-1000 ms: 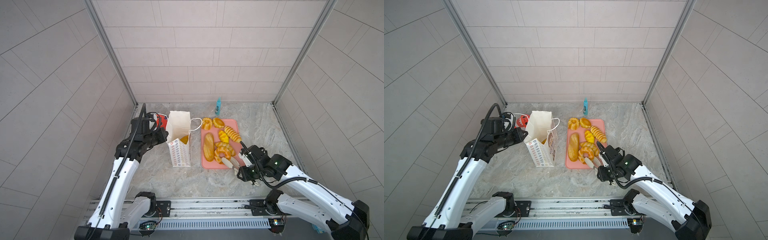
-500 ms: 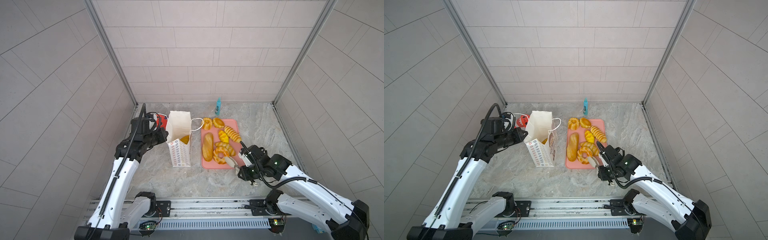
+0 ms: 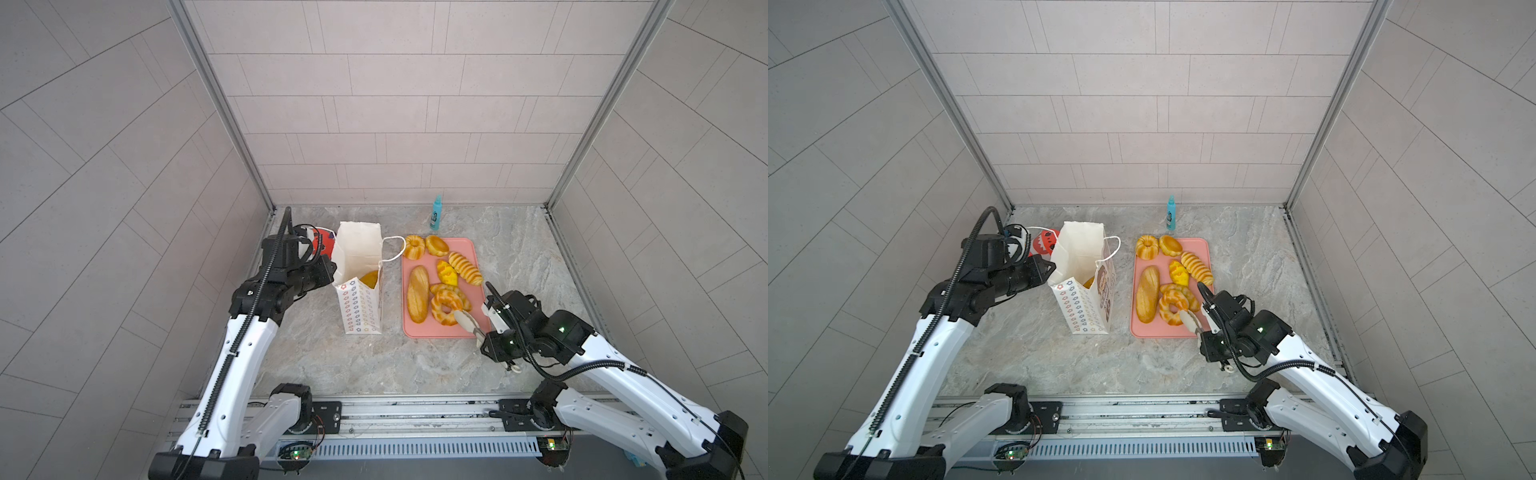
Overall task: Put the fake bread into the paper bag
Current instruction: 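Squeeze the tongs shut on the ring donut with the right gripper, then lift the ring donut in the tongs up and away from the tray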
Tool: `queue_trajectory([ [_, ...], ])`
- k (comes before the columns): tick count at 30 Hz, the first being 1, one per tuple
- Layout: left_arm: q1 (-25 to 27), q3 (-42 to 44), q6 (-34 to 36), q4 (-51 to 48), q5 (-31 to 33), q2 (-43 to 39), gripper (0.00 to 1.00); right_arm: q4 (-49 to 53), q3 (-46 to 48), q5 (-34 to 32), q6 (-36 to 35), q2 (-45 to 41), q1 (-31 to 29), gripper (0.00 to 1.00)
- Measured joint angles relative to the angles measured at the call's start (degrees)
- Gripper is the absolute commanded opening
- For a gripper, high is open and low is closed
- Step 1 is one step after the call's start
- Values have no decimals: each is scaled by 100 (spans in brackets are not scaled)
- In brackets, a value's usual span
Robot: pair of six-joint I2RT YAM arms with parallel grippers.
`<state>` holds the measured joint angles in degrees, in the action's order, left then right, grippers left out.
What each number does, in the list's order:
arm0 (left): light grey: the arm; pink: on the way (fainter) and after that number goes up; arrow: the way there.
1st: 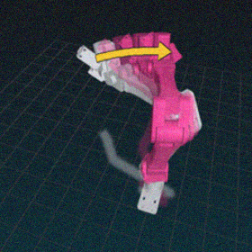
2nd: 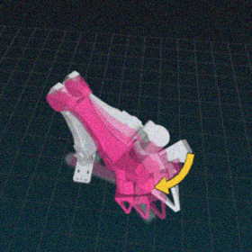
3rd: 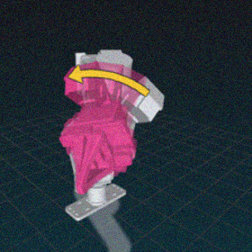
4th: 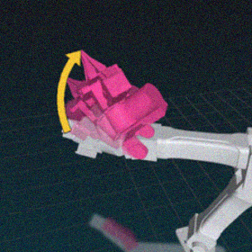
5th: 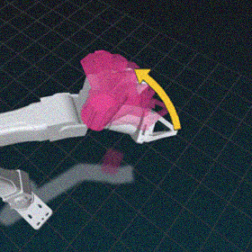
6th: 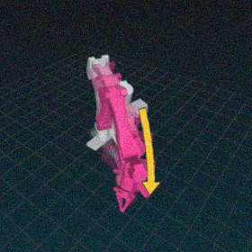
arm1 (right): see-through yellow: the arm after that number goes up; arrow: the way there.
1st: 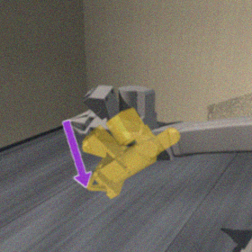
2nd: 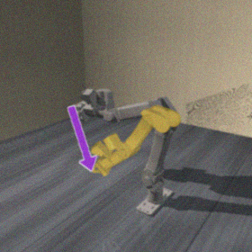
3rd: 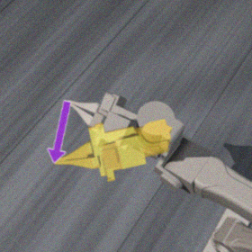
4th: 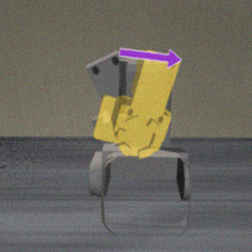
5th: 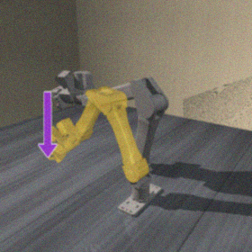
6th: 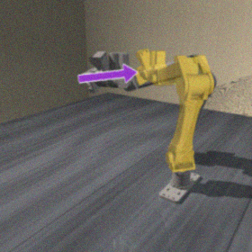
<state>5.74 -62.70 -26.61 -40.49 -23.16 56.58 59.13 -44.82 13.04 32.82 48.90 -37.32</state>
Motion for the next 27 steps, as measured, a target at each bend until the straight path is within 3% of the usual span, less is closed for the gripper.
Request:
queue_trajectory([
  [27,0,0,-57,13,-4,2,12,177,-638,-323,-136,-92,284,21],
])
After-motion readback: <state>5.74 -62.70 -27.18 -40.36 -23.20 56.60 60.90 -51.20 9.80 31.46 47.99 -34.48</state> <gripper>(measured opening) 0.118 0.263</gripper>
